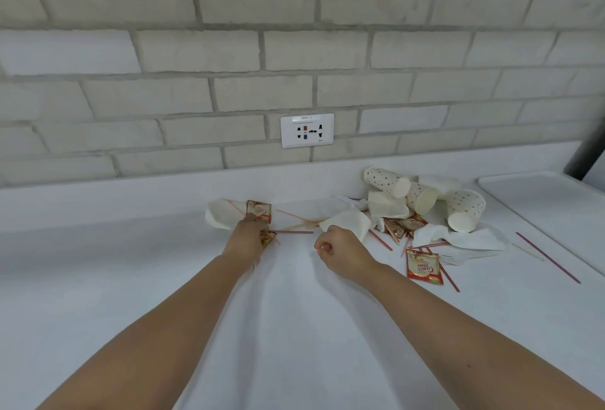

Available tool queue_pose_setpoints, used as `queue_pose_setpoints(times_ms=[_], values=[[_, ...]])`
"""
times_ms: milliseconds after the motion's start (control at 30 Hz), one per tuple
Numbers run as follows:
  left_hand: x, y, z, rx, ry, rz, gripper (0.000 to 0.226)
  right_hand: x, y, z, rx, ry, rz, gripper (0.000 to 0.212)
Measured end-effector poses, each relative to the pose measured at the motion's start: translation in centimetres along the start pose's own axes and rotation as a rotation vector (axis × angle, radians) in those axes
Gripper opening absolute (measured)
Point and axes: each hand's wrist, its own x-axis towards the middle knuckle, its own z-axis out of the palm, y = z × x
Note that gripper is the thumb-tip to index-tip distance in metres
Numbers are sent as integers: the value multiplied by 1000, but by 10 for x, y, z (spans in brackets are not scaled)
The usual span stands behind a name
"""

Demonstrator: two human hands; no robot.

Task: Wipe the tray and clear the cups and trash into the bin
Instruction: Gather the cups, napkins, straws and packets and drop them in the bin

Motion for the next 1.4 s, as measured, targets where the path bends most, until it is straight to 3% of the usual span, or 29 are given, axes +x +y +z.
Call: queue_pose_setpoints(times_ms=[67,133,300,500,633,833,967,1100,1233,1400], values=[[15,-8,7,20,-65,4,11,20,3,3,-61,-7,-2,26],[24,-11,10,7,-135,55,20,39,6,5,-132,-27,-7,31],[37,-8,18,17,-173,146,22,82,10,7,-418,-97,-15,36],[35,-15,20,178,-63,381,5,114,11,11,-635,-262,3,36],[31,-17,5,219,121,478,33,127,10,13,-624,-261,-2,31],[25,-3,-38,-35,134,292,24,125,7,17,-675,-333,-71,29],[20,-4,-60,-242,239,204,20,117,2,18,-619,-259,-139,31],[18,-10,-76,-308,313,116,37,112,-15,13,-365,-173,-211,35],[11,-14,-88,-375,367,-107,29,108,-30,4,-26,-70,-275,34],[-3,-25,-86,-360,343,-314,20,102,-48,-10,198,110,-367,26]])
